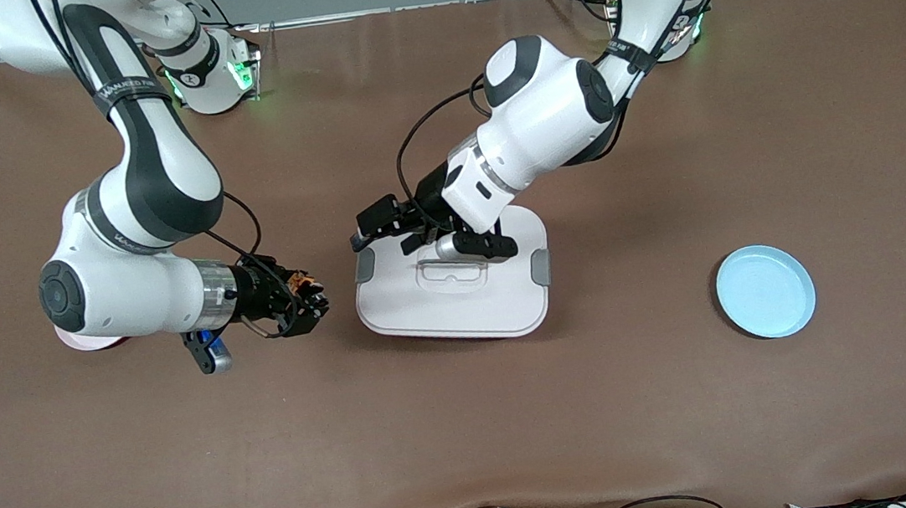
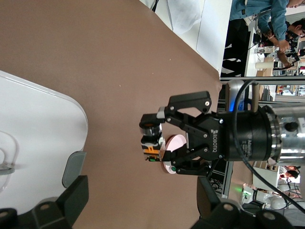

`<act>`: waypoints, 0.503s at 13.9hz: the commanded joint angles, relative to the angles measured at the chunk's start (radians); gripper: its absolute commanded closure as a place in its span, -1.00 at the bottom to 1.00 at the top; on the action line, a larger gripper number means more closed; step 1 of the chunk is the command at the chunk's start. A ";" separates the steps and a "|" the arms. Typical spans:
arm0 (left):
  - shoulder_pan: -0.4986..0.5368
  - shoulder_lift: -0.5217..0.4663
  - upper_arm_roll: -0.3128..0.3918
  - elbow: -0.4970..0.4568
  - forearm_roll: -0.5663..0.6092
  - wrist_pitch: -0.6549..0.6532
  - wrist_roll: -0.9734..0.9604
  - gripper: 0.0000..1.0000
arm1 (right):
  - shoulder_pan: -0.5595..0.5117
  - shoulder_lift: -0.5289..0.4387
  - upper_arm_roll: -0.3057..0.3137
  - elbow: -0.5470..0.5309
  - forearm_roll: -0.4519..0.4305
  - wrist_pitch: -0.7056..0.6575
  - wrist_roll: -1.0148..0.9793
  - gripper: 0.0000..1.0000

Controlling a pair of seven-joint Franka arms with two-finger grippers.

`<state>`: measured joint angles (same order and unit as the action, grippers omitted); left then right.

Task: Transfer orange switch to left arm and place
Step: 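Carry the switch over the box toward the left gripper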

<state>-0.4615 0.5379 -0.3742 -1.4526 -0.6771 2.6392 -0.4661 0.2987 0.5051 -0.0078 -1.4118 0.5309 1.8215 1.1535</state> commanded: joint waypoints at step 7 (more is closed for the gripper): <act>-0.043 0.085 0.001 0.047 -0.015 0.096 0.029 -1.00 | 0.079 0.093 -0.008 0.198 0.069 -0.010 0.279 1.00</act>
<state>-0.4964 0.5918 -0.3742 -1.4456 -0.6771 2.7202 -0.4625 0.3661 0.5792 -0.0078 -1.2645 0.5666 1.8282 1.3819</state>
